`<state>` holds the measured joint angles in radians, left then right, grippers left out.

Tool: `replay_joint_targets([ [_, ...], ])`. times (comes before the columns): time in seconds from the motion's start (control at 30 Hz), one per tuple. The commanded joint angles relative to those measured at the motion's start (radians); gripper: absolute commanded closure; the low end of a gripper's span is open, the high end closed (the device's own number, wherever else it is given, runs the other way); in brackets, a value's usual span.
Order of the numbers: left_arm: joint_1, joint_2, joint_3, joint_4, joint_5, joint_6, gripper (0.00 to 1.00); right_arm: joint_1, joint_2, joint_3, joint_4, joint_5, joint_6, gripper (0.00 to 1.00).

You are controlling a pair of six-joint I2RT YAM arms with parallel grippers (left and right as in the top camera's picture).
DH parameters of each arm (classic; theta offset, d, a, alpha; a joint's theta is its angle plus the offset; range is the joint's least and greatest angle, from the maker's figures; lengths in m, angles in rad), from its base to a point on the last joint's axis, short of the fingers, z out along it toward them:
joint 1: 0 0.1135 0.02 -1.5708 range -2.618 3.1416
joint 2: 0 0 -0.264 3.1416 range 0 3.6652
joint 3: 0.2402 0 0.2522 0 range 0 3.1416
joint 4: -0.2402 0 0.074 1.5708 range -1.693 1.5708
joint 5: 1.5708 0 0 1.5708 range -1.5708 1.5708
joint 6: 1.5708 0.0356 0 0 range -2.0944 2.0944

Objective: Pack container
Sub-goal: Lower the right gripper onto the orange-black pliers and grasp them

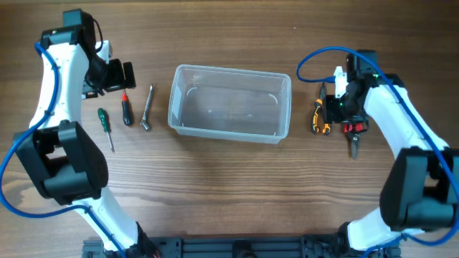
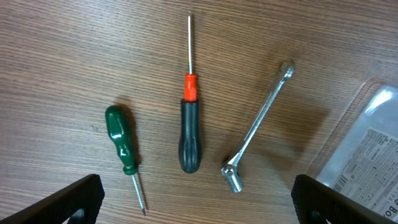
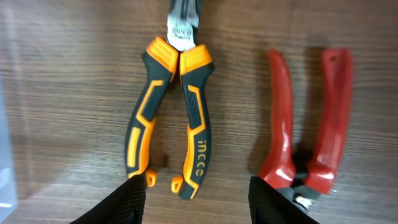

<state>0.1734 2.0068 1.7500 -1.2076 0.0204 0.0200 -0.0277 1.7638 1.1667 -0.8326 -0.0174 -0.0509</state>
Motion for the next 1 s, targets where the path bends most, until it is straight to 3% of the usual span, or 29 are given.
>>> replay_joint_targets([
  [0.0, 0.005, 0.001, 0.013, 0.003, -0.007, -0.013, 0.0, 0.002, 0.064, -0.004, 0.012, 0.018, -0.002, 0.46],
  [0.67, 0.005, 0.001, 0.013, 0.003, -0.007, -0.013, 0.0, 0.002, 0.102, -0.004, 0.132, 0.019, 0.001, 0.5],
  [0.87, 0.005, 0.001, 0.013, 0.003, -0.007, -0.013, 0.0, 0.002, 0.184, -0.004, 0.122, 0.018, 0.001, 0.49],
  [0.97, 0.005, 0.001, 0.013, 0.003, -0.007, -0.013, 0.0, 0.002, 0.226, -0.004, 0.12, 0.018, 0.001, 0.56],
])
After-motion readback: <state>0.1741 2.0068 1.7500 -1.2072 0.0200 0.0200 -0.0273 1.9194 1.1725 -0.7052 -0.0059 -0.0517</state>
